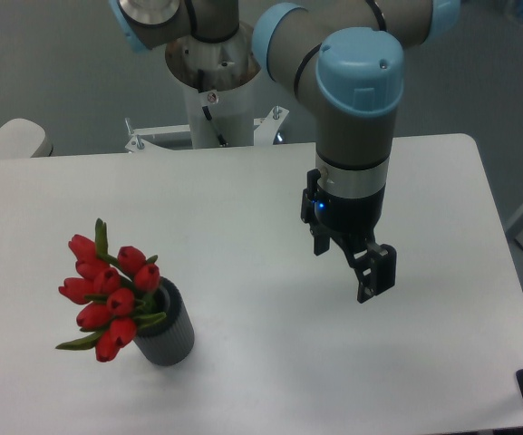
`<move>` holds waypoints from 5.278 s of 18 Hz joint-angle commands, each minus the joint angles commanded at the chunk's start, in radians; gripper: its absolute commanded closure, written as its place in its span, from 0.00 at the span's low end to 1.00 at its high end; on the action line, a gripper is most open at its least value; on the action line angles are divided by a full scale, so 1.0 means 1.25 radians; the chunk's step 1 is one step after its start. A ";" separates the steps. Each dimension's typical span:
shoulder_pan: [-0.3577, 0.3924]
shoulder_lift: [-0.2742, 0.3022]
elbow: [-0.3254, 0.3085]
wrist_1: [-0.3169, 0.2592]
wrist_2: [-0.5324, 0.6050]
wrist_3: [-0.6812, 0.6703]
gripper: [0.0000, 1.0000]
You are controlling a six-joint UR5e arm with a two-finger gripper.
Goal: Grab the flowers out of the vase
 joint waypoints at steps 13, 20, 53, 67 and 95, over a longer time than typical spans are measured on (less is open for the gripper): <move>0.004 0.011 -0.026 0.005 -0.089 -0.011 0.00; 0.007 0.038 -0.082 0.007 -0.117 -0.013 0.00; 0.020 0.044 -0.329 0.134 -0.627 -0.164 0.00; -0.017 0.070 -0.406 0.205 -0.722 -0.163 0.00; -0.064 -0.012 -0.379 0.320 -0.760 -0.168 0.57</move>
